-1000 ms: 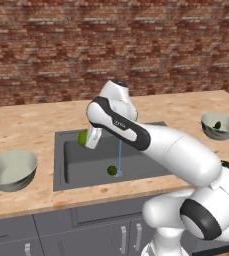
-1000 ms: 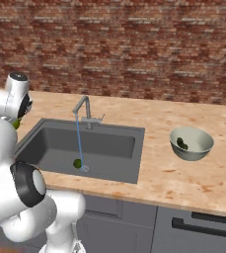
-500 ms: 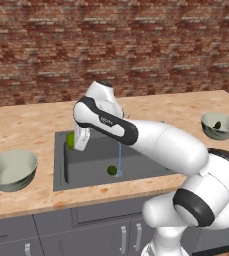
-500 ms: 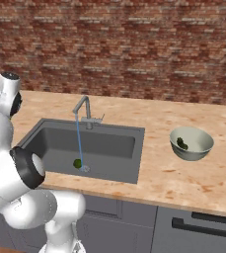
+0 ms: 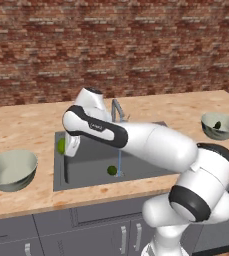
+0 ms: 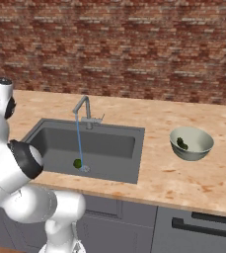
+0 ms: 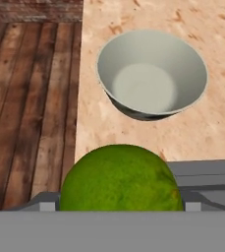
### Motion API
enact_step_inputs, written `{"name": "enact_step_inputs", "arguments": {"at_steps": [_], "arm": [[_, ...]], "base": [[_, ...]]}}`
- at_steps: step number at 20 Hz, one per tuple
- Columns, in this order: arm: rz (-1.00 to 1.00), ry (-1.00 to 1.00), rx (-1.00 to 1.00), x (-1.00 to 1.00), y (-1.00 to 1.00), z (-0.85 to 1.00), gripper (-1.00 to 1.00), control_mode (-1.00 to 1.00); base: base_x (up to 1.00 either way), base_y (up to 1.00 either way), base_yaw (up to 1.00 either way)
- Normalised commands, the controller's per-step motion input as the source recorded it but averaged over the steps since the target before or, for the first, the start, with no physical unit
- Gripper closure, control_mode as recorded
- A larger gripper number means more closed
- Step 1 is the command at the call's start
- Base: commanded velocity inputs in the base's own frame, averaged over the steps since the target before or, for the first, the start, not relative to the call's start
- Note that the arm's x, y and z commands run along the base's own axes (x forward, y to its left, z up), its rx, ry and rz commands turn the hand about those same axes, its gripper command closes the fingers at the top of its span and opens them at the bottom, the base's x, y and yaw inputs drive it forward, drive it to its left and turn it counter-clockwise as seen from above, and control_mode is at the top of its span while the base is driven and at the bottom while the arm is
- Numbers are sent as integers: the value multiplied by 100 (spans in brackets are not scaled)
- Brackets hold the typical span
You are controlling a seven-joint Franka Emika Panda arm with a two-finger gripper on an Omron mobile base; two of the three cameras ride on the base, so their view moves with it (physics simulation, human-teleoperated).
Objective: Pick the limes from the sink and place them in one bowl. Place the squash in the other bowl. Then turn off the sink faucet.
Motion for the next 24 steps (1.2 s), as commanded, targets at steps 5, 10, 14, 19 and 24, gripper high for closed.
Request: {"name": "enact_step_inputs", "arguments": {"at_steps": [5, 10, 14, 19, 24], "arm": [[0, 0, 0, 0, 29, -13, 100, -100], [0, 0, 0, 0, 39, 0, 100, -100], [0, 0, 0, 3, 48, 0, 100, -100], [0, 0, 0, 16, 46, 0, 100, -100], [0, 1, -3, 38, 46, -10, 100, -100]], "base": [[0, 0, 0], [0, 0, 0], [0, 0, 0], [0, 0, 0], [0, 0, 0]]}}
